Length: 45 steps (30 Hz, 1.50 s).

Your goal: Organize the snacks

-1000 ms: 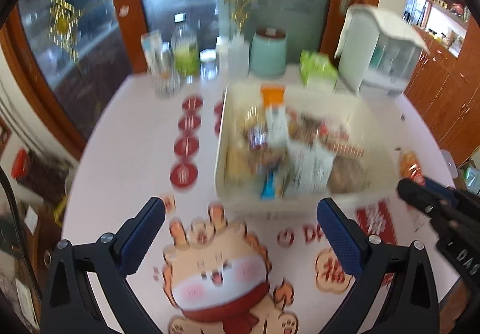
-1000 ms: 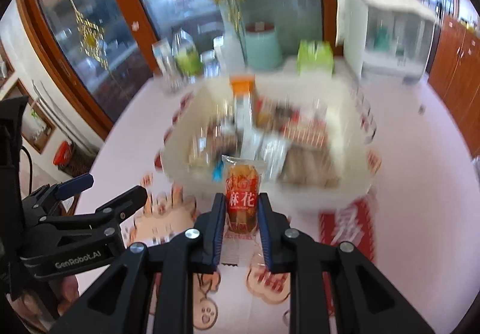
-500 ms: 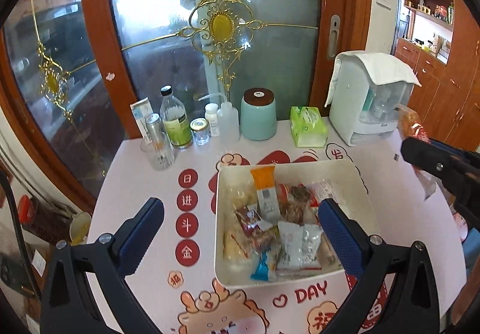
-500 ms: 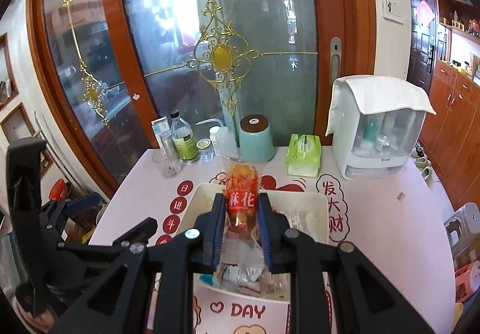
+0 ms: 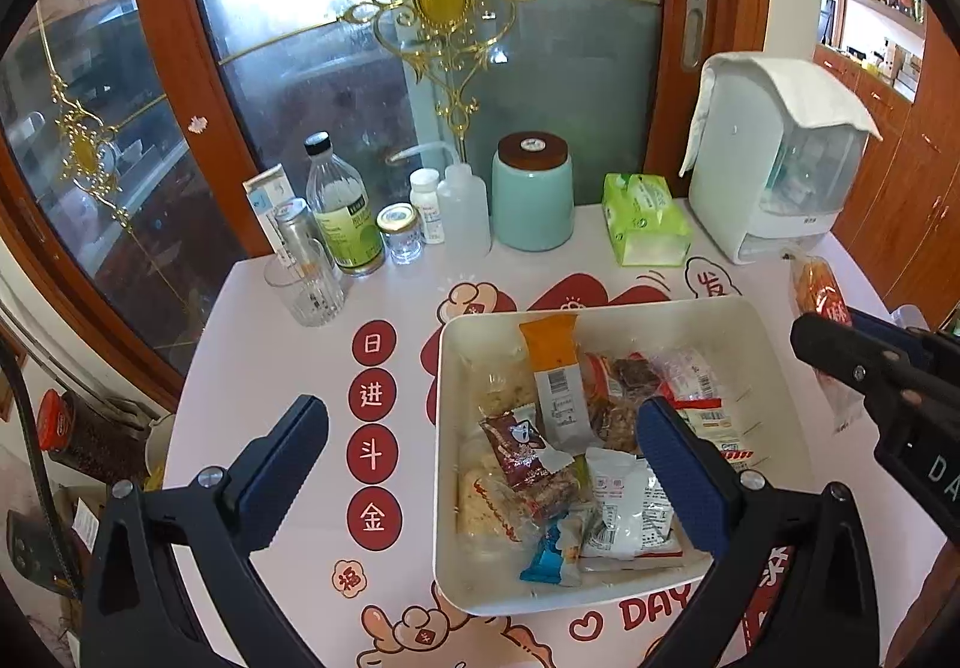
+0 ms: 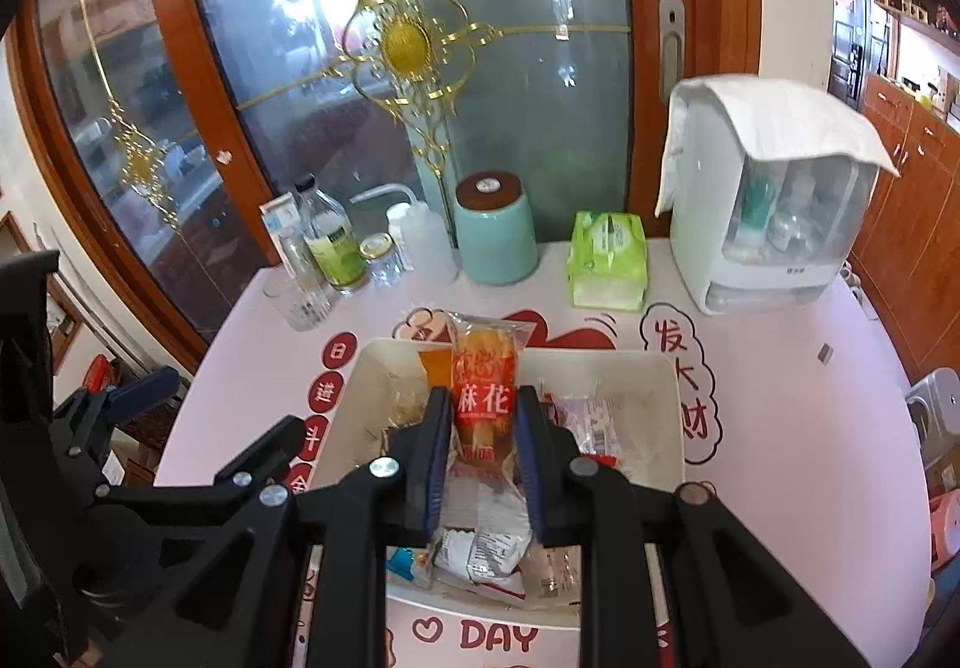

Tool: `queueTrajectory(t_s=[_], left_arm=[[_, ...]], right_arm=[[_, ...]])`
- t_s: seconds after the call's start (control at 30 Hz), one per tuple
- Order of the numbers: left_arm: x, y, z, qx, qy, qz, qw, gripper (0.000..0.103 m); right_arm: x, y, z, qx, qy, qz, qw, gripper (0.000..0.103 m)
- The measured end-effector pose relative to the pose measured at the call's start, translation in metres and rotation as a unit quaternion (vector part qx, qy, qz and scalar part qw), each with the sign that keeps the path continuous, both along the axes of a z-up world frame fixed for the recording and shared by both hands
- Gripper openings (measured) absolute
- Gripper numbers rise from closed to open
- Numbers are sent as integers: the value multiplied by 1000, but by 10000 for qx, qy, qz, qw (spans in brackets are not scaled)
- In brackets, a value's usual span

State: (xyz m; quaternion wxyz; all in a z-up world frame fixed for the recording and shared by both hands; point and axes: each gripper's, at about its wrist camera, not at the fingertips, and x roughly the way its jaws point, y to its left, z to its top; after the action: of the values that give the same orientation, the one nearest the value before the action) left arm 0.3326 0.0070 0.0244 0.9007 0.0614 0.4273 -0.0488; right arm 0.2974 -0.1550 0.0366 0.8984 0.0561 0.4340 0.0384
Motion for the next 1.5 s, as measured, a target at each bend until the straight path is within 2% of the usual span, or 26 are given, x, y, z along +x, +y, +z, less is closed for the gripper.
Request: queueTrajectory(t_s=[0.13, 0.3, 0.33, 0.87, 1.2, 1.5], left_arm=[[5, -1, -10, 67, 54, 6, 10000, 102], [2, -3, -16, 141, 77, -49, 9999, 102], [1, -4, -17, 138, 89, -71, 9998, 102], [-39, -8, -19, 29, 306, -179, 9994, 102], [-101, -1, -42, -111, 559, -50, 9984, 102], [-176, 6, -68, -353, 901, 236, 9950, 102]], right_arm=[[7, -4, -14, 100, 192, -8, 9998, 23], [7, -10, -24, 220, 336, -170, 9990, 47], [6, -11, -25, 235, 347, -194, 9989, 48], [-28, -13, -29, 281, 457, -196, 9984, 48], [-85, -16, -52, 404, 671, -178, 9968, 48], [-160, -17, -83, 463, 994, -100, 9939, 48]])
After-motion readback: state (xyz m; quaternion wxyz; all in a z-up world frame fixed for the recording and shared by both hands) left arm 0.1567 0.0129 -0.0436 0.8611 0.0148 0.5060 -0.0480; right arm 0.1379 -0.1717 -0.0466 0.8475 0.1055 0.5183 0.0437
